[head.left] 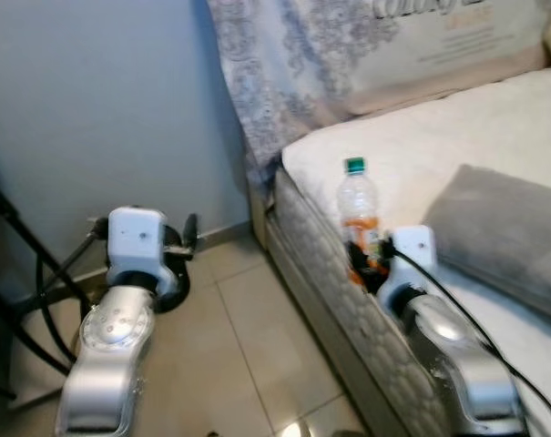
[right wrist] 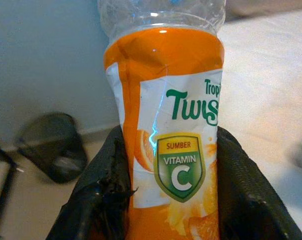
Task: Clean up the room
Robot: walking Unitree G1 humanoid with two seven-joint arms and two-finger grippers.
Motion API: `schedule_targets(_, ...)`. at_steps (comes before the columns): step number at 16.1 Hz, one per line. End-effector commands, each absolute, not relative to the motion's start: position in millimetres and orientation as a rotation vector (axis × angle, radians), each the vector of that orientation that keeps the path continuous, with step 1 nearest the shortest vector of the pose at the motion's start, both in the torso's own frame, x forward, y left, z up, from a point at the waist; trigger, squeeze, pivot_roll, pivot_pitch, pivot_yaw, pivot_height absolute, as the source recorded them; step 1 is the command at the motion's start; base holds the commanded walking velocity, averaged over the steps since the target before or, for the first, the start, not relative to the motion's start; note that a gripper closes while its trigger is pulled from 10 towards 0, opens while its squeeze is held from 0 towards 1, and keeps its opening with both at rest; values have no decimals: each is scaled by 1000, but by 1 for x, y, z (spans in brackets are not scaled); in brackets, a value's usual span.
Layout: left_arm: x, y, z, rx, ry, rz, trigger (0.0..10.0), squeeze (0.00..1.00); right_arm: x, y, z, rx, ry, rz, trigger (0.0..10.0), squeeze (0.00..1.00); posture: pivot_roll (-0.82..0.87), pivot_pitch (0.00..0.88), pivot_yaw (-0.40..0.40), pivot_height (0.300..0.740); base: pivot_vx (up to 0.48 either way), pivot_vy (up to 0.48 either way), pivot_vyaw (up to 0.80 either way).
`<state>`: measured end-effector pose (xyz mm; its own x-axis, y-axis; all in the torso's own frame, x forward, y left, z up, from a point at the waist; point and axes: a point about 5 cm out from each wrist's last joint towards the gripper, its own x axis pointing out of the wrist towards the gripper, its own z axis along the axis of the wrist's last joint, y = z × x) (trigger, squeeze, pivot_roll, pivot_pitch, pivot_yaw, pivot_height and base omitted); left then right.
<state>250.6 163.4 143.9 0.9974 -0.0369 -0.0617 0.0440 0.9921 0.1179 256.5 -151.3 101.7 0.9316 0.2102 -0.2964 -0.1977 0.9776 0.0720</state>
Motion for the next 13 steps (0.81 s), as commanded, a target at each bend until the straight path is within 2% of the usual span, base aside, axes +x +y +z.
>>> schedule_targets(1, 250, 172, 146, 140, 58, -14, 10000, 1000, 259, -144, 106, 36, 282, 253, 10000, 0, -50, 61, 22, 740, 322, 0, 0)
schedule_targets(2, 251, 173, 146, 139, 59, -13, 10000, 1000, 260, -141, 105, -4, 293, 282, 10000, 0, -49, 58, 24, 740, 322, 0, 800)
schedule_targets(6, 251, 173, 143, 142, 73, -25, 10000, 1000, 262, -143, 103, 14, 296, 243, 10000, 0, -58, 58, 41, 740, 322, 0, 680)
schedule_targets(13, 256, 176, 146, 130, 75, -27, 10000, 1000, 263, -136, 98, 38, 317, 260, 10000, 0, -44, 65, 46, 740, 318, 0, 0)
